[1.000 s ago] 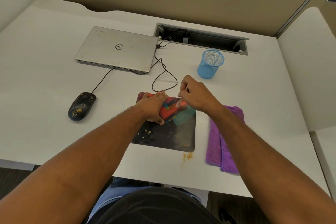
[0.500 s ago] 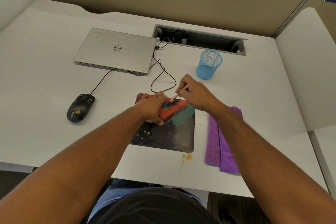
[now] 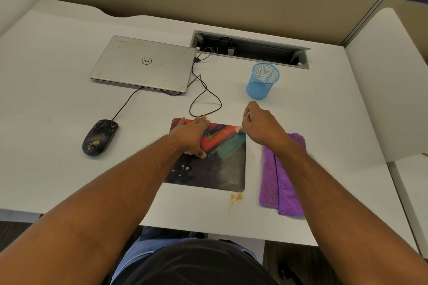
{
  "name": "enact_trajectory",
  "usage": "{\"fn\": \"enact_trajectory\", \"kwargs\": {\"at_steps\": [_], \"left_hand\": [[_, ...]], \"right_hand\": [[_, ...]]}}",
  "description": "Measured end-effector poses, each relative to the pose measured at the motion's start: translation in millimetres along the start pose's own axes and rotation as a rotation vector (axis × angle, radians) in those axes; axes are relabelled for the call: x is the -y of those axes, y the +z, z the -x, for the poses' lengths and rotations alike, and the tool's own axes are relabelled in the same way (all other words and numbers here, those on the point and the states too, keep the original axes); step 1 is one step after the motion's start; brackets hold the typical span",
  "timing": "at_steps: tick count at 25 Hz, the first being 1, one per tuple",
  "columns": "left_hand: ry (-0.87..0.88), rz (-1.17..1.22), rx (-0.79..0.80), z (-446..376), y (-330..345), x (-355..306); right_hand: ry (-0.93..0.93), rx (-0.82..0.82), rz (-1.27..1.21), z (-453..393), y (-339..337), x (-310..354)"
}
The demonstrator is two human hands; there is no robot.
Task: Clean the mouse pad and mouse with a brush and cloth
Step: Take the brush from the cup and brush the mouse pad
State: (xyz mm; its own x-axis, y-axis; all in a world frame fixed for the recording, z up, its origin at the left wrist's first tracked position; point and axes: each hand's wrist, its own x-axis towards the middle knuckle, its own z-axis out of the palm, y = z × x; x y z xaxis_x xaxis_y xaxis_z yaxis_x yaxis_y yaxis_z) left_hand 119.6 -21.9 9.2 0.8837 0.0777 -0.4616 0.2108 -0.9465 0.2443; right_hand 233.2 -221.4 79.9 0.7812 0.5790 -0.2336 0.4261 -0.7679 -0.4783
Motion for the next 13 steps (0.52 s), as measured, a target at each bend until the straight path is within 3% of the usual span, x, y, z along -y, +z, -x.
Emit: {"fn": "enact_trajectory", "kwargs": {"at_steps": [5, 10, 13], "left_hand": [[0.005, -0.013, 0.000, 0, 0, 0], [0.008, -0.036, -0.007, 1, -2, -2], [0.011, -0.037, 0.000, 2, -2, -2]], "right_hand": [[0.145, -0.159, -0.312, 4, -5, -16], [0.191, -0.008, -0.224, 11, 3, -18], [0.196, -0.118, -0.278, 10, -2, -15]]}}
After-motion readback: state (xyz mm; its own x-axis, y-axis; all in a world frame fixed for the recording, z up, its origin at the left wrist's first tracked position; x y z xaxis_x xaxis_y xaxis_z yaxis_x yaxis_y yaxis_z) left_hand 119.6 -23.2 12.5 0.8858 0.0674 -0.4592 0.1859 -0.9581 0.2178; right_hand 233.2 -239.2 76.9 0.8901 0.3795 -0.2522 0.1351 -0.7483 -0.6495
